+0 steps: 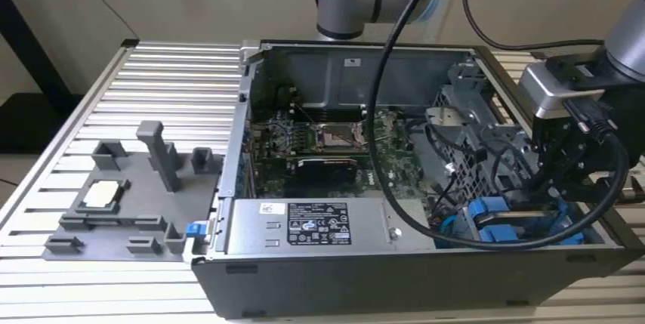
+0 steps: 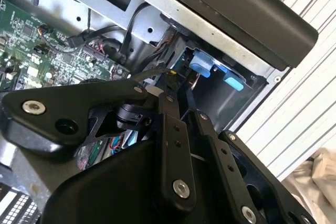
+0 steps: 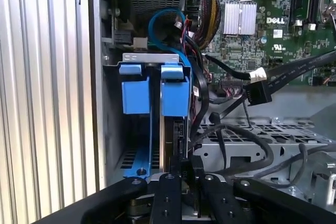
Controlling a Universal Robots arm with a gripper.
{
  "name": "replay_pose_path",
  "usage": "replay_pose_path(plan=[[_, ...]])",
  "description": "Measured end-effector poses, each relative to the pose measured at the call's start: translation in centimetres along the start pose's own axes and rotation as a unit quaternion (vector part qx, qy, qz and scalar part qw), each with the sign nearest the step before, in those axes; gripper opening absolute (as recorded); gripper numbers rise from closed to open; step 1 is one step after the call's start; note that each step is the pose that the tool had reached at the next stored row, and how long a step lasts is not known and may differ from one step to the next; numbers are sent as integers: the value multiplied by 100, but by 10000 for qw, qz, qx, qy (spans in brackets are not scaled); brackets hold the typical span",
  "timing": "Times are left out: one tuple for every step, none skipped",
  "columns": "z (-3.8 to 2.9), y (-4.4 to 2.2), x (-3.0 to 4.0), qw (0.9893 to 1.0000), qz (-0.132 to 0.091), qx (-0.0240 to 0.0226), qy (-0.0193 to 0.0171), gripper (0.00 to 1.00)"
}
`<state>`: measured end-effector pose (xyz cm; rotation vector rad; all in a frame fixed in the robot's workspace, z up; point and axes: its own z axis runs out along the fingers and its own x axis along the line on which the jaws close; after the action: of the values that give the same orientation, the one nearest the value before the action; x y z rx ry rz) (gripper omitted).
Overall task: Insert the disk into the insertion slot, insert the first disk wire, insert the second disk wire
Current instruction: 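Insert the first disk wire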
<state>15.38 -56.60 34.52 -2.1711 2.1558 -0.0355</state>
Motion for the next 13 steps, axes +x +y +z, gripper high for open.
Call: replay_pose_path(plan=[[20,-2,5,10000,0,-2,-1,19],[37,-5,11,10000,1,-6,-1,19],[50,-5,16,10000,1,-12,-1,19],[59,-6,20,10000,1,-24,-1,19],[61,-8,23,10000,0,-48,0,19],[61,-10,24,10000,2,-81,0,19],[61,-10,25,9999,3,-101,-1,19],[61,-9,26,9999,4,-112,-1,19],[61,-9,27,9999,5,-117,-1,19],[62,-9,28,9999,5,-117,-2,19],[63,-9,28,9999,5,-117,-2,19],[63,-9,29,9999,5,-117,-2,19],[64,-9,30,9999,5,-119,-1,19]])
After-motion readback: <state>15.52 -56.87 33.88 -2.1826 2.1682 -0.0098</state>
